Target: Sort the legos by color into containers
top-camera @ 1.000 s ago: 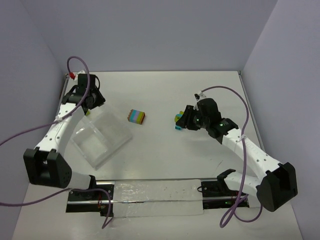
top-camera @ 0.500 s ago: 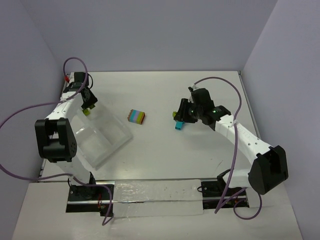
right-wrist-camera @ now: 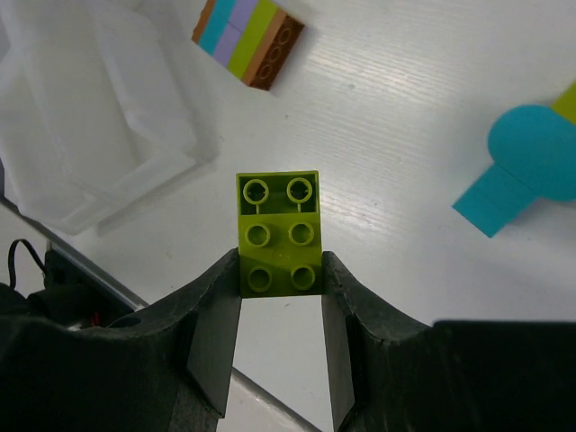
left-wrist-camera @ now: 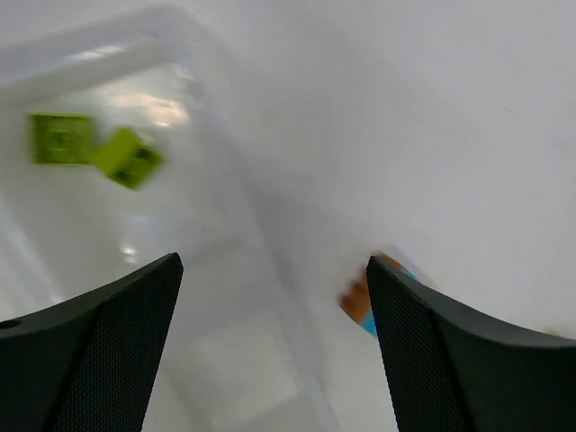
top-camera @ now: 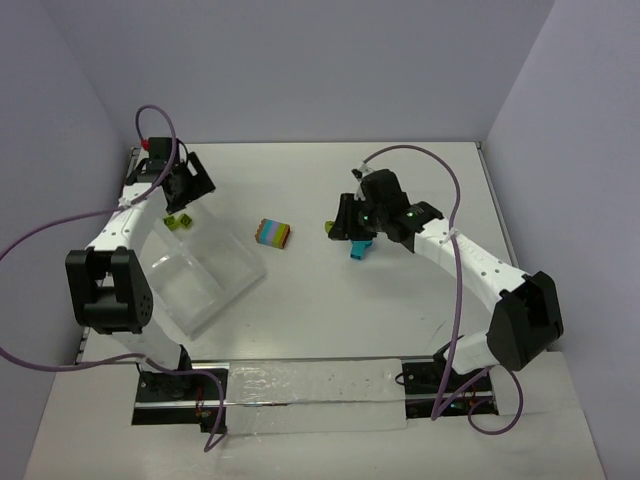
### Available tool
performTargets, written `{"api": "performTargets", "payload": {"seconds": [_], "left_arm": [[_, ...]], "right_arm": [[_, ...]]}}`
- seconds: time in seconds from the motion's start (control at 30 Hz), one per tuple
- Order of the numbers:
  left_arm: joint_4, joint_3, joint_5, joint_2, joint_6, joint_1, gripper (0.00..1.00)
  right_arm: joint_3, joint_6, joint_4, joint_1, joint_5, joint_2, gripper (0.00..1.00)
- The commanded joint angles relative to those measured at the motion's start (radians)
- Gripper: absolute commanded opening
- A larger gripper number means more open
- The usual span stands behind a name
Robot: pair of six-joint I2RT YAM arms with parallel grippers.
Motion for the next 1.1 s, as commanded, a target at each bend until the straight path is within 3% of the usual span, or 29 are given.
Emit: {"api": "performTargets", "payload": {"seconds": [0.0, 0.13, 0.2, 0.27, 0.4, 0.57, 0.73, 0.97, 1.07], "left_arm": [[0.018, 0.044, 0.458, -0.107, 0.046, -0.079, 0.89], [0.087, -0.007, 0.726, -0.116, -0.058, -0.172, 0.88], [0.143, -0.043, 0.771, -0.112, -0.126, -0.243, 0.91], [0.233, -0.093, 0.905, -0.104, -0.205, -0.28, 0.95], [0.408, -0.191, 0.999, -0.12, -0.348, -0.32, 0.94], [0.489, -0.234, 1.12, -0.092, -0.451, -0.351, 0.86], [0.547, -0.279, 1.151, -0.068, -0.523, -0.371, 0.8], [0.545, -0.271, 1.128, -0.033, -0.512, -0.379, 0.73], [0.645, -0.308, 1.128, -0.023, -0.579, -0.381, 0.72]], "right_arm": [[0.084, -0.022, 0.059, 0.051, -0.027, 0.041, 0.0], [0.111, -0.067, 0.053, 0.094, -0.029, 0.059, 0.0], [0.119, -0.084, 0.05, 0.107, -0.01, 0.061, 0.0], [0.127, -0.094, 0.047, 0.126, 0.006, 0.057, 0.0], [0.115, -0.105, 0.061, 0.133, 0.019, 0.037, 0.0], [0.089, -0.102, 0.088, 0.137, 0.021, 0.019, 0.0], [0.095, -0.101, 0.087, 0.141, 0.019, 0.029, 0.0], [0.1, -0.108, 0.085, 0.143, 0.019, 0.02, 0.0], [0.096, -0.108, 0.083, 0.147, 0.018, 0.014, 0.0]]}}
